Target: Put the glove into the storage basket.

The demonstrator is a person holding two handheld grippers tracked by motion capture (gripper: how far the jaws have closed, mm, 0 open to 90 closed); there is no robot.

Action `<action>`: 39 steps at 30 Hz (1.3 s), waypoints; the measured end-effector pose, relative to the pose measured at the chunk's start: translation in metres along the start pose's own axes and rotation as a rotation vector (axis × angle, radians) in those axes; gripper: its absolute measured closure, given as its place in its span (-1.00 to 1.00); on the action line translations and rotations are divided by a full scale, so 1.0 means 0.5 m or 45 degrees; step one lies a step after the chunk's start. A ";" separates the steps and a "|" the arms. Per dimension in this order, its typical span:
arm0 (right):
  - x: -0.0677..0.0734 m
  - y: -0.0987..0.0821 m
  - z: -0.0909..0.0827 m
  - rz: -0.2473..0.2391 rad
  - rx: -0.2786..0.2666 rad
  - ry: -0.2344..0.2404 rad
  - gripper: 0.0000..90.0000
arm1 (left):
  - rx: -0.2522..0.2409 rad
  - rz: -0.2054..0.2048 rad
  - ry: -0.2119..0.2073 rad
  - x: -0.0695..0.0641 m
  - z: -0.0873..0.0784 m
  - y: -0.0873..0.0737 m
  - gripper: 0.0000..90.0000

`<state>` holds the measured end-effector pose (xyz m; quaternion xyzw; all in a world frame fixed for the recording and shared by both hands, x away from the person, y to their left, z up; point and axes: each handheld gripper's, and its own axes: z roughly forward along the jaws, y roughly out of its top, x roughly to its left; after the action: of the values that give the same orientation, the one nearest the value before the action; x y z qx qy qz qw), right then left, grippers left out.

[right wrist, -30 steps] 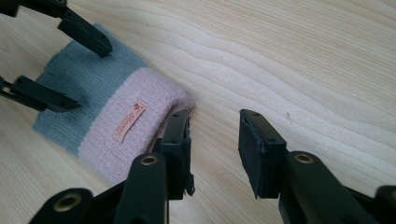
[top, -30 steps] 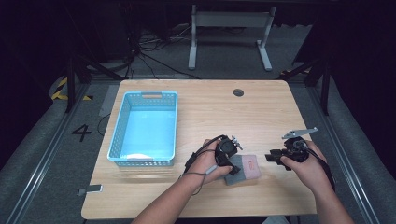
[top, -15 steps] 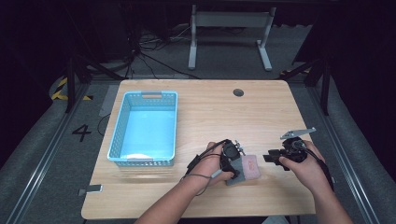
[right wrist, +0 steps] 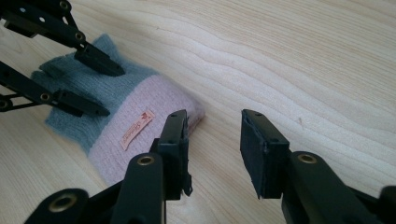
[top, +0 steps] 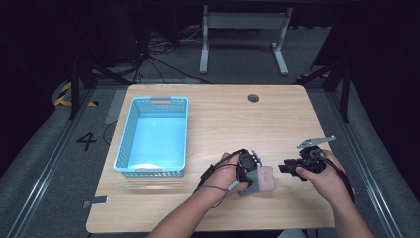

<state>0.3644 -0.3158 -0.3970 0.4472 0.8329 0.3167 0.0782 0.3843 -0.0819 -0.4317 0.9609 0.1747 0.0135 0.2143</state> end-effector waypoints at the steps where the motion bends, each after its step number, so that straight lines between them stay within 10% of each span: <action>1: 0.000 0.000 0.000 0.000 -0.001 0.001 0.38 | -0.006 -0.007 -0.013 0.002 0.000 -0.001 0.41; 14: -0.007 0.003 -0.003 0.001 -0.015 -0.002 0.39 | -0.032 -0.104 -0.064 0.013 -0.020 -0.002 0.69; 39: -0.010 0.023 0.006 -0.009 -0.021 0.022 0.39 | -0.173 -0.177 -0.025 0.036 -0.172 -0.016 0.74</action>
<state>0.3766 -0.3139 -0.3933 0.4406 0.8326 0.3270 0.0757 0.3897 -0.0340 -0.3577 0.9298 0.2375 0.0008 0.2810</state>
